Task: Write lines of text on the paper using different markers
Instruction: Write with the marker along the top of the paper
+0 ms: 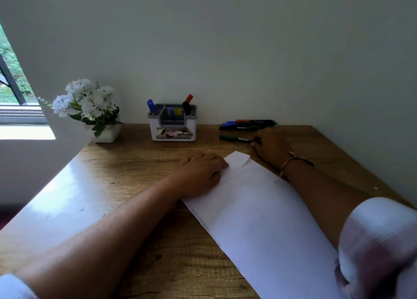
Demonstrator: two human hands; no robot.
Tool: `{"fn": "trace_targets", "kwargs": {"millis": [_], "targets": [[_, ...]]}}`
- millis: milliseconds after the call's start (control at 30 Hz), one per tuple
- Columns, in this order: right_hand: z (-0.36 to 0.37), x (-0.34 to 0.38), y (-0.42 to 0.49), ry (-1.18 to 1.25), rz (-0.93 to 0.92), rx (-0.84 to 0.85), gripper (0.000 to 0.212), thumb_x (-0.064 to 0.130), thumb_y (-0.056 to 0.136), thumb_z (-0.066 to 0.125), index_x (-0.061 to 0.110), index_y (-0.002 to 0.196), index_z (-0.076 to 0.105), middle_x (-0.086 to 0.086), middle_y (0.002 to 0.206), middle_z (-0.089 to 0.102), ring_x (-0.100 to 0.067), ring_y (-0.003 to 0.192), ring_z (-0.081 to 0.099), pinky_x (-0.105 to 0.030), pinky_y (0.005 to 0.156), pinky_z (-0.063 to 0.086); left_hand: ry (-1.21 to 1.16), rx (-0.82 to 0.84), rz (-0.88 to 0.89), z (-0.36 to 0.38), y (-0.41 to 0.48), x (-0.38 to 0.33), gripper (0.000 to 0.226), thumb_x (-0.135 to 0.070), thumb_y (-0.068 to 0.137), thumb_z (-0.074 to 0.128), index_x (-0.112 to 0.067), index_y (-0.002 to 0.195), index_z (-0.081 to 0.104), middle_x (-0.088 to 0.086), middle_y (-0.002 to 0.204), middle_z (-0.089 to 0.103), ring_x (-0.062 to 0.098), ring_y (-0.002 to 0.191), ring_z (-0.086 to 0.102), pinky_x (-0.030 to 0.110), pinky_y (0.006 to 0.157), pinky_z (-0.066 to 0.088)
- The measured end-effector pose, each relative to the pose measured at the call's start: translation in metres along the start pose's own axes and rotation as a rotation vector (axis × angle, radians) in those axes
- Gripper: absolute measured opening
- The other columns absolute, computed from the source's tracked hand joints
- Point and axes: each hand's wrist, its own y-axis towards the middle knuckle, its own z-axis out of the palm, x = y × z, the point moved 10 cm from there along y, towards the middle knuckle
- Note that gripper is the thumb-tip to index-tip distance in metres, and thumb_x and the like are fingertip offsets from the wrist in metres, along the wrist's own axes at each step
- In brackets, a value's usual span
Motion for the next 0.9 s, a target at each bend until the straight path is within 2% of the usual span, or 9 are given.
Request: {"fn": "trace_targets", "kwargs": {"millis": [100,233,300,367,500,600,667,767,900], "targets": [[-0.025,0.014,-0.008,0.155,0.022,-0.052,0.017,0.023,0.097,0.062,0.013,0.108,0.071,-0.01,0.107,0.072,-0.024,0.095,0.066,-0.028,0.078,0.05,-0.011,-0.002,0.01,-0.002,-0.001,-0.001,0.041,-0.035,0.103,0.04,-0.037,0.144,0.04,-0.009,0.155,0.033,0.019,0.144,0.026,0.049,0.115,0.017],[-0.065,0.023,-0.022,0.737,0.202,-0.233,0.01,0.026,0.09,0.07,0.016,0.09,0.071,0.004,0.078,0.068,-0.003,0.068,0.061,-0.011,0.057,0.043,-0.041,0.008,0.019,-0.005,-0.002,-0.001,0.041,-0.033,0.101,0.045,-0.037,0.142,0.043,-0.008,0.154,0.035,0.019,0.143,0.028,0.05,0.117,0.018],[-0.055,0.027,-0.035,1.17,0.315,-0.208,0.008,0.022,0.09,0.071,0.015,0.087,0.071,0.005,0.067,0.067,-0.001,0.057,0.06,-0.016,0.05,0.046,-0.063,-0.001,0.023,-0.008,-0.003,-0.001,0.041,-0.033,0.1,0.047,-0.036,0.141,0.046,-0.008,0.153,0.036,0.019,0.142,0.029,0.051,0.117,0.021],[-0.04,0.03,-0.047,1.413,0.389,-0.188,0.009,0.019,0.092,0.068,0.015,0.084,0.068,0.005,0.06,0.061,-0.004,0.052,0.054,-0.02,0.046,0.043,-0.081,-0.016,0.032,-0.011,-0.003,-0.002,0.04,-0.032,0.1,0.05,-0.031,0.14,0.049,-0.005,0.15,0.041,0.018,0.137,0.035,0.047,0.116,0.028],[-0.023,0.026,-0.053,1.427,0.436,-0.184,0.019,0.017,0.096,0.058,0.016,0.078,0.063,0.005,0.052,0.047,-0.007,0.046,0.039,-0.025,0.047,0.033,-0.142,-0.056,-0.011,-0.014,0.0,0.005,0.039,-0.036,0.097,0.056,-0.023,0.134,0.05,-0.004,0.129,0.049,0.019,0.111,0.054,0.037,0.093,0.044],[-0.025,0.029,-0.052,1.296,0.378,-0.171,0.019,0.023,0.098,0.059,0.016,0.081,0.064,0.003,0.055,0.049,-0.007,0.047,0.042,-0.024,0.047,0.037,-0.117,-0.113,-0.004,-0.019,0.002,0.011,0.044,-0.041,0.093,0.062,-0.023,0.131,0.051,-0.004,0.125,0.051,0.01,0.101,0.048,0.027,0.082,0.038],[-0.02,0.034,-0.054,1.295,0.333,-0.125,0.018,0.022,0.099,0.058,0.013,0.085,0.064,0.001,0.058,0.049,-0.006,0.046,0.043,-0.023,0.047,0.037,-0.122,-0.127,0.002,-0.018,0.004,0.011,0.046,-0.042,0.09,0.066,-0.024,0.13,0.052,-0.004,0.125,0.052,0.009,0.102,0.048,0.025,0.081,0.04],[-0.02,0.046,-0.055,1.273,0.249,-0.088,0.015,0.021,0.101,0.057,0.01,0.093,0.064,0.001,0.059,0.053,-0.005,0.048,0.048,-0.022,0.049,0.042,-0.122,-0.16,0.02,-0.023,0.001,0.008,0.044,-0.04,0.088,0.069,-0.024,0.126,0.054,-0.003,0.124,0.054,0.013,0.109,0.052,0.032,0.09,0.049],[-0.022,0.046,-0.054,1.281,0.229,-0.106,0.018,0.022,0.101,0.057,0.008,0.102,0.067,0.003,0.06,0.055,-0.005,0.052,0.05,-0.021,0.053,0.045,-0.134,-0.154,0.054,-0.025,0.001,0.005,0.034,-0.036,0.089,0.068,-0.024,0.121,0.061,-0.003,0.117,0.059,0.014,0.102,0.056,0.032,0.087,0.051]]}}
